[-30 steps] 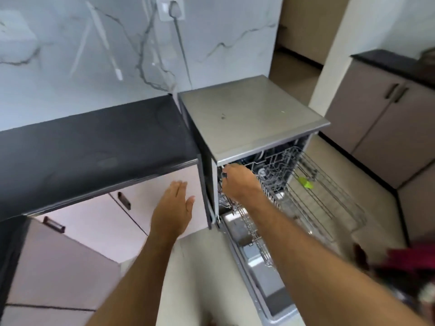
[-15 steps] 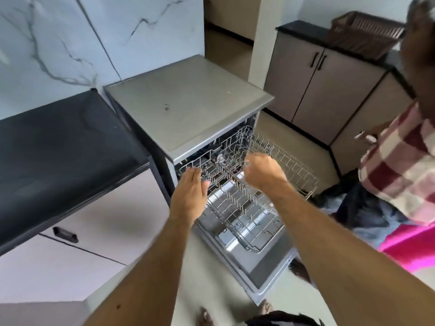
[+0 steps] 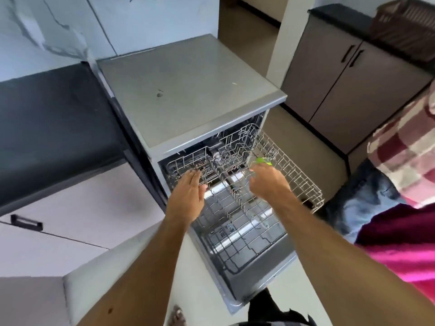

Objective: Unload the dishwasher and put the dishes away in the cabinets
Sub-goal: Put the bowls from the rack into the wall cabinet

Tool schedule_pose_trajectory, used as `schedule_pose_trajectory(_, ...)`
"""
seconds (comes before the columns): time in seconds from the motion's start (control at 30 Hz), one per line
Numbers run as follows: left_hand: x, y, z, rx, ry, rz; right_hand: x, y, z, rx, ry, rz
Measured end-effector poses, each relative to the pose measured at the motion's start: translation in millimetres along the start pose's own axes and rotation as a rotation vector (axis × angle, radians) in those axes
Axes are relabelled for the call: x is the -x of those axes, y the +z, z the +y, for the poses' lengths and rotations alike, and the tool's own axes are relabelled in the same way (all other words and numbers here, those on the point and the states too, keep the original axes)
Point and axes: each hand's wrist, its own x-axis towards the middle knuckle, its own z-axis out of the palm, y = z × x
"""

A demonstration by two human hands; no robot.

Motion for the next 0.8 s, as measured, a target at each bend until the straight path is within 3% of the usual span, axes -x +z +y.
schedule_pose_trajectory(0.13,-31.1,31.1,35.1,0.062,-0.102,0.004,-41.4,0.3,44.4,0.014,-0.108,-0.012)
schedule_pose_trajectory(0.27,-70.0,66.3,60.9,0.009,-0.074,-0.034,-84.5,15.4,94.1,0.015,-0.125,-0.09)
schedule_pose_trajectory(0.6,-125.4,139.5,104.7,0.088,-0.274,-0.13,-132.0,72.6,168.9,-0.124,0.042,-0.269)
schedule_pose_trajectory(0.8,-152.7,185.5,104.8,0.104,-0.292,-0.206,-181.6,107.4,183.4,-0.158,0.109,-0.335)
